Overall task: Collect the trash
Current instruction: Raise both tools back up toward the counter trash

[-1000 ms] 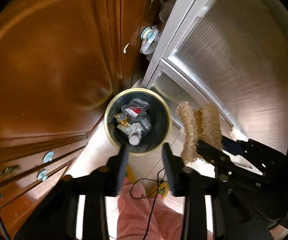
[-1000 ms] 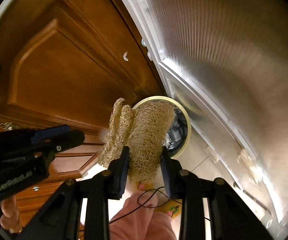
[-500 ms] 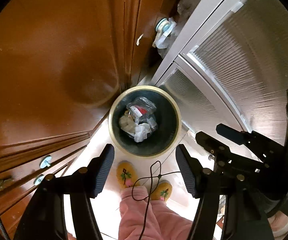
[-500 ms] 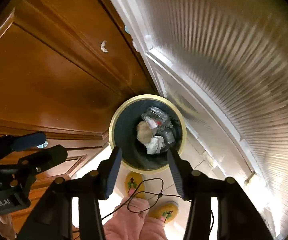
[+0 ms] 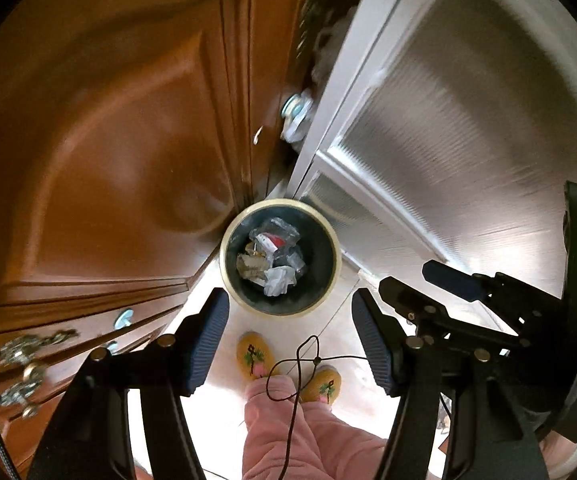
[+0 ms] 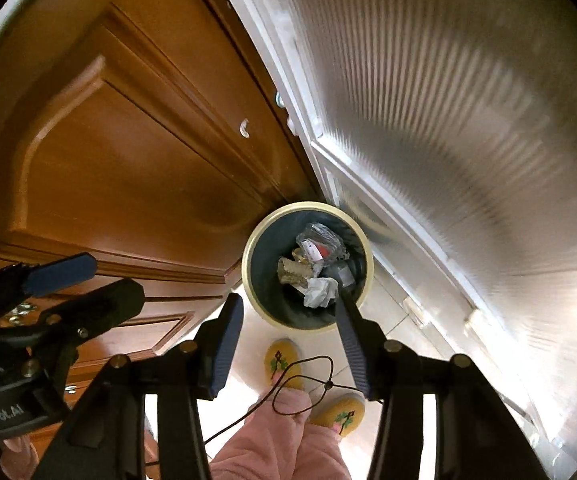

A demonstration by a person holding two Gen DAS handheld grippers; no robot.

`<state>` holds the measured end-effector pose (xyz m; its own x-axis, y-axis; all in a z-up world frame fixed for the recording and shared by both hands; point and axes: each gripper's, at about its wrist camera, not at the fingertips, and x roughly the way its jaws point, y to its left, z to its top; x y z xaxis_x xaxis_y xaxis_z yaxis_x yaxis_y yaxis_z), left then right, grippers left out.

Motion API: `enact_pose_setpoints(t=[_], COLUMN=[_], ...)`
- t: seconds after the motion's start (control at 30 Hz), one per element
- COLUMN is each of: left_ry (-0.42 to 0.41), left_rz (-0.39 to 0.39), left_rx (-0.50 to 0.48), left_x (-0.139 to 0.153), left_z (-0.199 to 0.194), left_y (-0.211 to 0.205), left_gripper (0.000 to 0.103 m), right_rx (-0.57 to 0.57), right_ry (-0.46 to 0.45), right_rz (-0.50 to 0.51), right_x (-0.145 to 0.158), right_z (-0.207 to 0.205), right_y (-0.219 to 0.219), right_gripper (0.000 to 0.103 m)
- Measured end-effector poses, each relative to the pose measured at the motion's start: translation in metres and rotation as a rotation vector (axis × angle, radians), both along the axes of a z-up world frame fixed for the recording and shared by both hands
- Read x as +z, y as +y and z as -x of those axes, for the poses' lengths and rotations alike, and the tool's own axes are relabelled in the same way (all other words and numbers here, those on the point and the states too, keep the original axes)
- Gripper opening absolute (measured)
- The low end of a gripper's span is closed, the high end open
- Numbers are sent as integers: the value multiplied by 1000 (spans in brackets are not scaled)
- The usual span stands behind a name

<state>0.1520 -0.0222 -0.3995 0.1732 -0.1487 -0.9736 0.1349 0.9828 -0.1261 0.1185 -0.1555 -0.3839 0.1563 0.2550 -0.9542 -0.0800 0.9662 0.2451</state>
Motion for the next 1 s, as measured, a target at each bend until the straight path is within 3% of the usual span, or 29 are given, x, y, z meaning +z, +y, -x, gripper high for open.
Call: enact_pose_setpoints(t=[0.6,1.0], left_ry=[-210,-350], left_rz=[-24,27], left_rx=[-86,-100], left_x=[198,305], left_z=[30,-16], left_y=[-6,16], left_gripper=[63,63], right_rx=[-51,-112], right_ry=[-232,-415], right_rz=[-2,4], right_x=[200,302], right_z=[15,-13], right_y=[-21,-32], right_gripper=[49,49])
